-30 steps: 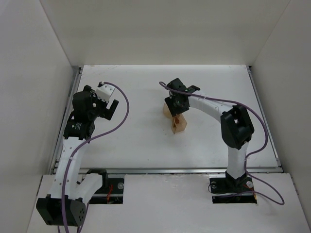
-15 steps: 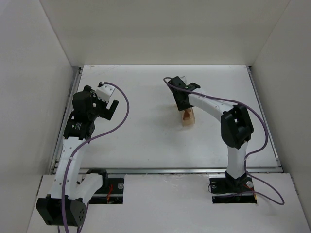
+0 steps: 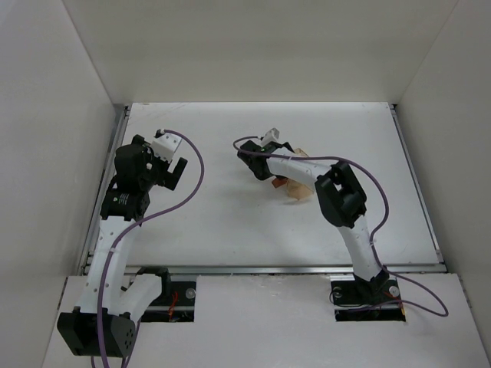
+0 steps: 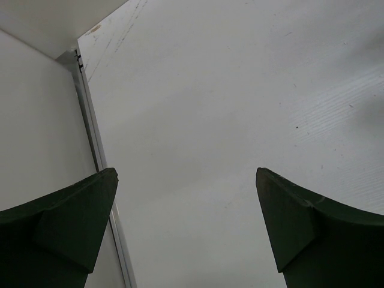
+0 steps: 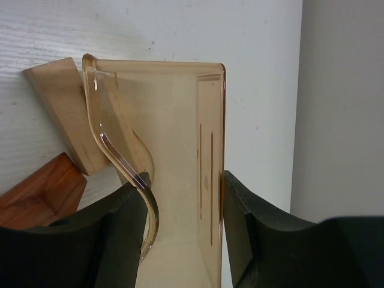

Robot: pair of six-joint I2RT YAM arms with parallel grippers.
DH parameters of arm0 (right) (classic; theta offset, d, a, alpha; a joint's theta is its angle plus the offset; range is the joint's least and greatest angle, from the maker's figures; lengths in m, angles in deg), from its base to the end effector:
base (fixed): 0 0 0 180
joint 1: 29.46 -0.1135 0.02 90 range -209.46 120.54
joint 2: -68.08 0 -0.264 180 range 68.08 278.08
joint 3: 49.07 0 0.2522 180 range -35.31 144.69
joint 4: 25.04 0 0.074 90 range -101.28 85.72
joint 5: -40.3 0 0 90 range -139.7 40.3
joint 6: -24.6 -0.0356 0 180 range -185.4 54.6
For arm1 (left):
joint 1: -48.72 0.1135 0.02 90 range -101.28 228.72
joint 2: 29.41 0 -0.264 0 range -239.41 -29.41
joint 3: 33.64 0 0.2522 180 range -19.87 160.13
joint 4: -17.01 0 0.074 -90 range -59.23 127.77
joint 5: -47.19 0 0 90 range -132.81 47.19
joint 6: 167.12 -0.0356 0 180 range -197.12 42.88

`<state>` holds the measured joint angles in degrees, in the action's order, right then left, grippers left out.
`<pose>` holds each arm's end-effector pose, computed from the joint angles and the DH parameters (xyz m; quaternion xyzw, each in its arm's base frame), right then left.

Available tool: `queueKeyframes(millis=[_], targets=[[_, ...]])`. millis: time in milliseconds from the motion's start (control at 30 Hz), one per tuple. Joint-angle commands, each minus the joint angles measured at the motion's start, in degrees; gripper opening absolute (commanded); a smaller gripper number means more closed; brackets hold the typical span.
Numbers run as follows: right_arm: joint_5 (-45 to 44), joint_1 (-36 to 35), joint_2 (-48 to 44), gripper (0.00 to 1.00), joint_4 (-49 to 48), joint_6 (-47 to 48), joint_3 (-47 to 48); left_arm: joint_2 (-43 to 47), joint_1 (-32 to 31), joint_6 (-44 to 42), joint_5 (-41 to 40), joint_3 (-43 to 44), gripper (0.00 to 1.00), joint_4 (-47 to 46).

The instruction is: Build the wood block tower

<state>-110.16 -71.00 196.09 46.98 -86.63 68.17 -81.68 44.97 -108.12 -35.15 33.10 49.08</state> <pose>0.3512 0.2698 0.1836 -0.1209 0.8544 -0.4007 0.3081 0.2061 -0.0183 0.3523 0.2781 0.7566 0.0864 0.5854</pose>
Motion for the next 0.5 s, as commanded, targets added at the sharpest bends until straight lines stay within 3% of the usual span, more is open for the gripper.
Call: queueKeyframes(millis=[0,133,300,467], targets=[[-4.8,-1.4,0.0,0.0,1.6,-2.8,2.3,0.3,-0.2,-0.3,0.1,0.5,1.0,-0.6],[-4.8,-1.4,-2.2,0.0,1.6,-3.4,0.8,0.3,-0.2,-0.3,0.1,0.5,1.0,-0.6],[-11.1,-1.4,-4.9,0.0,1.6,-4.1,-3.0,0.3,-0.2,-0.8,0.1,0.5,1.0,-0.6],[-7.2,1.0,-9.4,0.0,2.7,-7.6,-4.6,0.3,-0.2,-0.8,0.1,0.5,1.0,-0.6]])
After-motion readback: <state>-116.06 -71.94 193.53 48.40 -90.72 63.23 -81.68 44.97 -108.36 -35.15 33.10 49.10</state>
